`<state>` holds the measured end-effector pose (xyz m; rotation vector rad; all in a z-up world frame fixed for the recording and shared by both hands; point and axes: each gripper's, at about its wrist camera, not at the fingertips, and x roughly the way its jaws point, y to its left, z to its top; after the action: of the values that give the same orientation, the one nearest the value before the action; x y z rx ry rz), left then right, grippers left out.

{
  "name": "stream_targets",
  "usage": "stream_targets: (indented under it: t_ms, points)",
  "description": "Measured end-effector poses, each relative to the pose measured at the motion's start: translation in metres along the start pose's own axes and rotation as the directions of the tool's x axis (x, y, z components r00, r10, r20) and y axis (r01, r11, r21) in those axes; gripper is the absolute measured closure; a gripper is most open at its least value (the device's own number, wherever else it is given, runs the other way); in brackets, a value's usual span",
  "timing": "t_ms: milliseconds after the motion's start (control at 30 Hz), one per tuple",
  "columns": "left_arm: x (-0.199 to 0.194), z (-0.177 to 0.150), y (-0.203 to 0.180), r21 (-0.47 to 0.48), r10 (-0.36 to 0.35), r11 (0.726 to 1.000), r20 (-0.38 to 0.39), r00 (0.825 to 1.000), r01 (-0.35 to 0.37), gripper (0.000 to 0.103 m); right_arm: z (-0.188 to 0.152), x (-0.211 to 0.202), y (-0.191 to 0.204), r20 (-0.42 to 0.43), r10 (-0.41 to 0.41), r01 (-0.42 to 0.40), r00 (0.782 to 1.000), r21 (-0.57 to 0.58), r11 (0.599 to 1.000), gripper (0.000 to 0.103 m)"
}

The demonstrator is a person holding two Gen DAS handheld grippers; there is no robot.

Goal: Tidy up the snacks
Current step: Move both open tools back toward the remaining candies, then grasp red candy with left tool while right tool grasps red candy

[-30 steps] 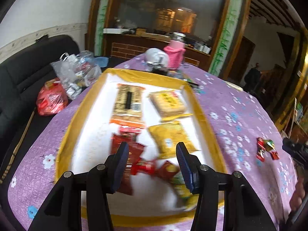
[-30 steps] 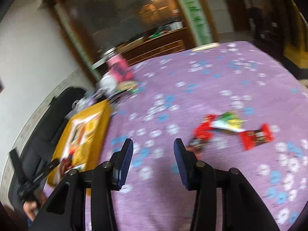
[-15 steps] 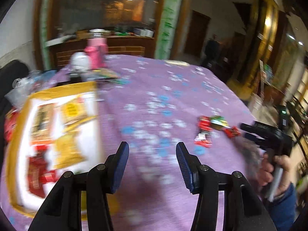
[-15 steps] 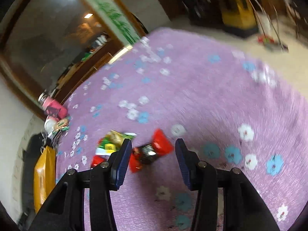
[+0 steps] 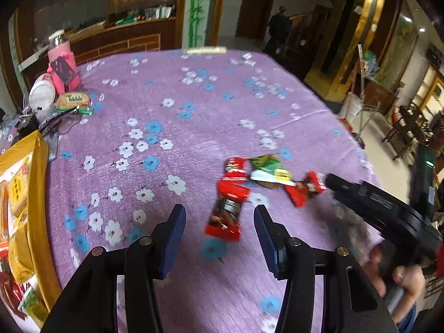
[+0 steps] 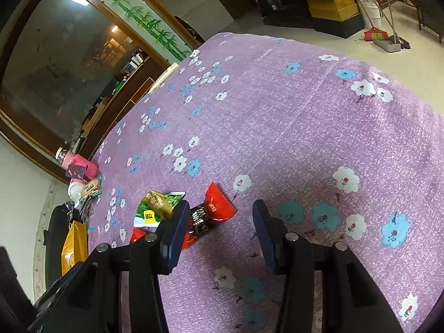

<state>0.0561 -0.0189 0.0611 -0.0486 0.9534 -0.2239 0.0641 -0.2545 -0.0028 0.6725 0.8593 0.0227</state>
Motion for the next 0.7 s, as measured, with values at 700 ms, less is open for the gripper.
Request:
stream_targets:
  t_ms: [700]
  points:
    - [0.066,0.003,-0.029,0.141,0.020,0.990,-0.106,0.994,-0.005,0.073,0.008,-0.005,-0.012,0.023,-0.020,0.019,1.000,0.055,0.998,0.057]
